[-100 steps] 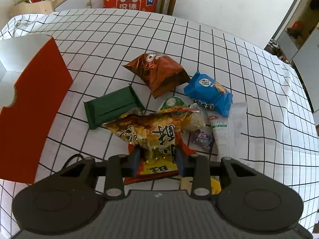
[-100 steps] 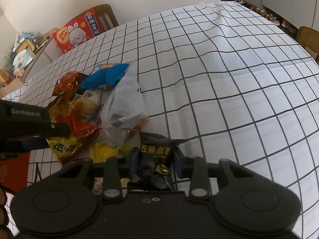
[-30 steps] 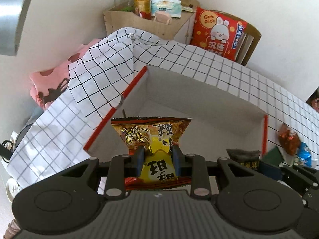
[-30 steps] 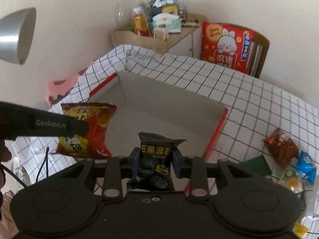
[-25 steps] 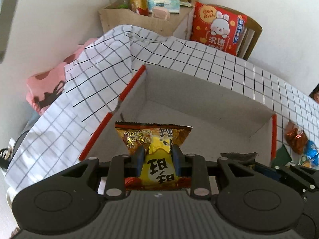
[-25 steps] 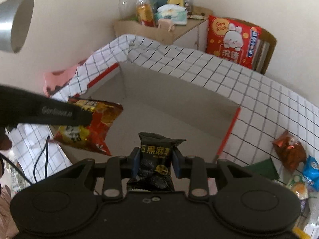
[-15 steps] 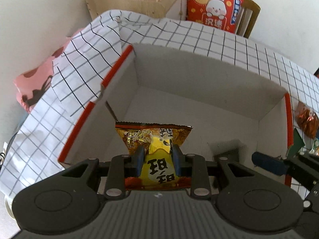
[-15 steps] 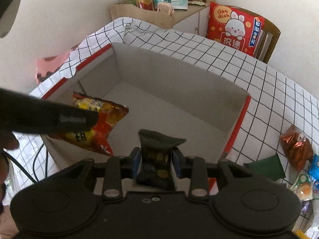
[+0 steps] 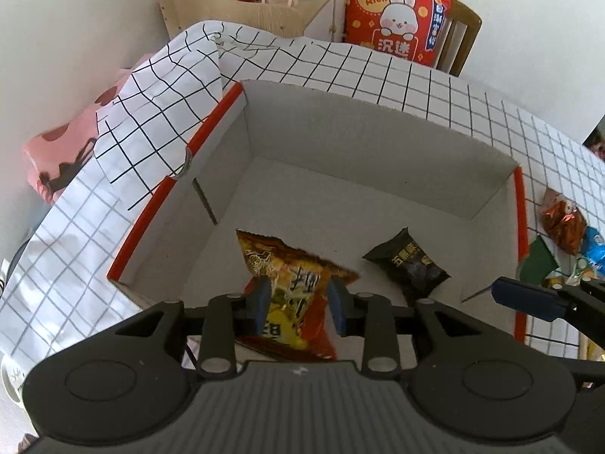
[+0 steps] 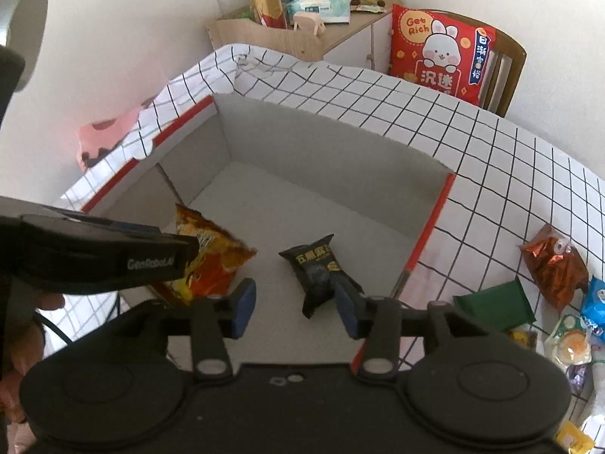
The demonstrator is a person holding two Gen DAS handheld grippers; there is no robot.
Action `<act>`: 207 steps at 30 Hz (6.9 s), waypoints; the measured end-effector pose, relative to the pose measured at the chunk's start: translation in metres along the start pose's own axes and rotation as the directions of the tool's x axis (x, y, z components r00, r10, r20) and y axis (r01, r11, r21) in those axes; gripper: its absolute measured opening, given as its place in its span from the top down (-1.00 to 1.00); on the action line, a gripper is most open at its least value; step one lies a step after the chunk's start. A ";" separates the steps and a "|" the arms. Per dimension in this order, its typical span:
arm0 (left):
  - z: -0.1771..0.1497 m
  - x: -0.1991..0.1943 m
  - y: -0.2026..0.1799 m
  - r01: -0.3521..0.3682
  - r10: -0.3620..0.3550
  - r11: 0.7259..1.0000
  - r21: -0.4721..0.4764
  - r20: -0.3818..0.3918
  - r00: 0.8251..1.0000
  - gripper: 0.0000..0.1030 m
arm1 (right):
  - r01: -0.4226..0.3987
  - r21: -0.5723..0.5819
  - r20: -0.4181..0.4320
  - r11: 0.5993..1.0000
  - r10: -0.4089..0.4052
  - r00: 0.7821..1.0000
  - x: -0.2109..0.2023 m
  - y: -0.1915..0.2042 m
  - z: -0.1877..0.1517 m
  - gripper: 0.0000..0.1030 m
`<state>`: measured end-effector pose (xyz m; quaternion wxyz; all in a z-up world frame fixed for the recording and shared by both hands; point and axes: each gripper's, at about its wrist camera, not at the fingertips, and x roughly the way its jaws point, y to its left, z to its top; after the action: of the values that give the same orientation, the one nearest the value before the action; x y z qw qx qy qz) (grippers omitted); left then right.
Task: Organize snacks
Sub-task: 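Open the right tool dropping the black packet while the left tool drops the chip bag into the box, then withdraw both tools from the box back to the snack pile, then grasp the yellow packet with the right tool while the left tool grasps the brown square cake, then carry the yellow packet with the right tool while the left tool carries the brown cake over the box, then open the right tool dropping the yellow packet while the left tool drops the brown cake into the box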
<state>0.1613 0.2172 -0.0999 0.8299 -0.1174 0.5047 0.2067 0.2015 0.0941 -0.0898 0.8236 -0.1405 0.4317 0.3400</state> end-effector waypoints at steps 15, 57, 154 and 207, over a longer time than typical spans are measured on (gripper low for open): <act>-0.021 -0.073 -0.015 0.042 -0.043 0.999 0.010 0.157 0.987 -0.10 | -0.034 0.012 0.125 0.999 0.032 0.992 -0.078 -0.014 -0.011 -0.28; -0.090 -0.099 -0.212 0.225 -0.267 0.954 0.198 0.220 0.938 -0.53 | 0.135 0.281 0.247 0.950 -0.208 0.946 -0.189 -0.204 -0.176 -0.99; -0.048 -0.087 -0.137 0.217 -0.218 0.974 0.069 0.007 0.976 0.36 | -0.084 0.226 0.221 0.970 0.033 0.975 -0.164 -0.160 -0.101 0.57; 0.035 0.046 0.022 -0.031 0.029 0.999 -0.030 -0.069 0.997 0.36 | -0.062 -0.013 0.008 0.998 0.062 0.998 0.028 -0.005 0.018 0.56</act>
<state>0.1973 0.2609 -0.1242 0.8072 -0.1298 0.5311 0.2226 0.2273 0.1125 -0.1019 0.8135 -0.1306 0.4302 0.3689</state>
